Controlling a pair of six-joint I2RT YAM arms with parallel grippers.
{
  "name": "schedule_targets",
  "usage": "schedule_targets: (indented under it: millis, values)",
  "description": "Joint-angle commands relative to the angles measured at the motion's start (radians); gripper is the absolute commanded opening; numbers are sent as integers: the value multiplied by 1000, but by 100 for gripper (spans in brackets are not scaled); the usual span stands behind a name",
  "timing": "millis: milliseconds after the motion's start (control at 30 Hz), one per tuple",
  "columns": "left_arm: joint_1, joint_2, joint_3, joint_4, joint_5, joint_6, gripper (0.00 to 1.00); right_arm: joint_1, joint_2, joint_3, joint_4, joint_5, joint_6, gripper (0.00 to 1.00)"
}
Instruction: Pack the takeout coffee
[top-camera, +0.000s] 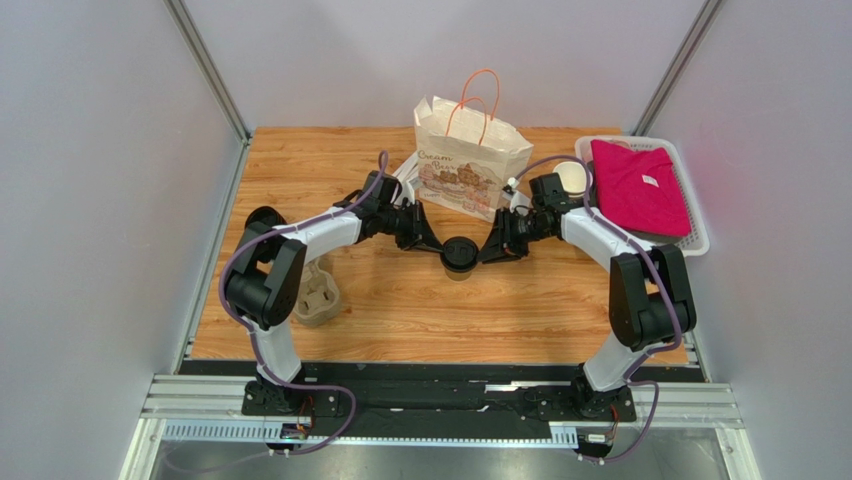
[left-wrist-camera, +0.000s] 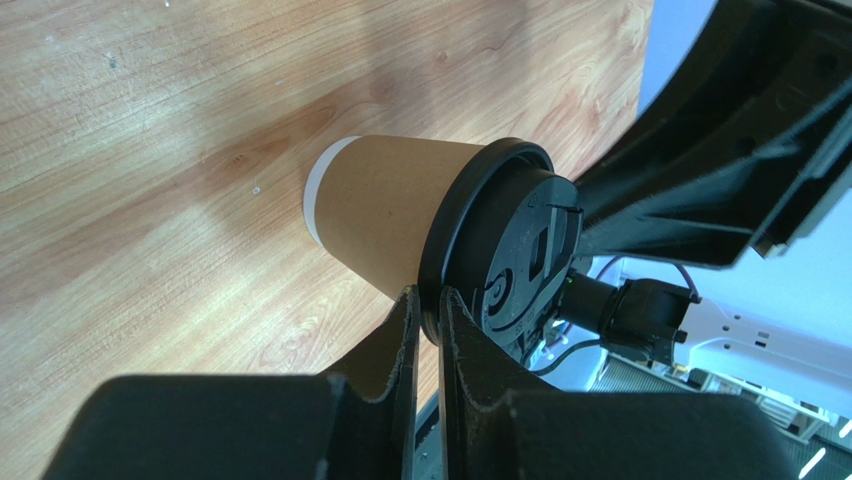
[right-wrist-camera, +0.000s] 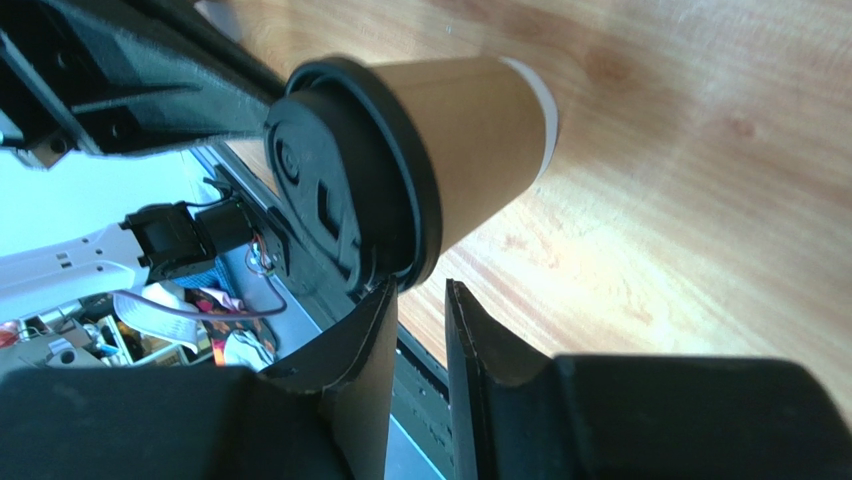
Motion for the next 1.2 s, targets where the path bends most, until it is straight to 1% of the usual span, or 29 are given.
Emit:
schedule_targets:
  millis: [0, 167, 233, 333, 567, 767, 967, 1033, 1067, 1133, 1167]
  values:
    - [-9, 5, -20, -82, -111, 58, 0, 10, -92, 61, -74, 13, -58, 28]
    - [-11, -4, -14, -85, -106, 58, 0, 10, -129, 74, -76, 15, -49, 29]
    - [-11, -2, -6, -88, -102, 56, 0, 11, -128, 77, -50, 13, -23, 31]
    - [-12, -10, 3, -102, -94, 52, 0, 31, -109, 106, -41, 35, -9, 33]
    - [-14, -56, 4, -133, -80, 26, 0, 71, -52, 169, -68, 99, -33, 33]
    - [-19, -114, 1, -156, -77, 7, 0, 95, -52, 174, -73, 102, -43, 38]
    - [-28, -136, 1, -184, -79, -2, 0, 115, -58, 175, -67, 105, -39, 40]
    - [-29, -134, -2, -187, -82, 1, 0, 128, -62, 175, -59, 102, -38, 38]
    - [-29, -131, -5, -190, -83, 2, 0, 131, -69, 174, -44, 93, -32, 33]
    - [-29, -124, -9, -191, -88, 12, 0, 146, -72, 180, -39, 87, -27, 30]
    - [-29, -124, -15, -190, -88, 13, 0, 152, -74, 181, -33, 79, -29, 27]
